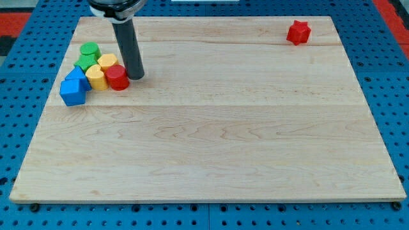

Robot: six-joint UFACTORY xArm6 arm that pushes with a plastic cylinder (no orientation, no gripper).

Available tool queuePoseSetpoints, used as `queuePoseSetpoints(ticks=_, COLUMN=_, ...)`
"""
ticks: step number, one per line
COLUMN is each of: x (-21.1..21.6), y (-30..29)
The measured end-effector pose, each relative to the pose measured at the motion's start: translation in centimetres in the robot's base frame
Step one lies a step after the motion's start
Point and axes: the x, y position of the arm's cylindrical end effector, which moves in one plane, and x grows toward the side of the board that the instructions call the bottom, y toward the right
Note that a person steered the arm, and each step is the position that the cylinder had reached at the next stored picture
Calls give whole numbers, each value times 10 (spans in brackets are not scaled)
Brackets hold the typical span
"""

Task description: Slide the red star to the top center

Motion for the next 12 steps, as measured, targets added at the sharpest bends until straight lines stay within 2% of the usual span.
queuePoseSetpoints(ticks=3, x=29, y=20)
queuePoseSetpoints(ticks=4, x=29, y=90)
queuePoseSetpoints(ticks=5, x=23, y=196)
queuePoseSetpoints(ticks=7, x=-74, y=410)
queuePoseSetpoints(ticks=8, x=-126, y=444)
queuePoseSetpoints(ticks=12, x=-116, y=255)
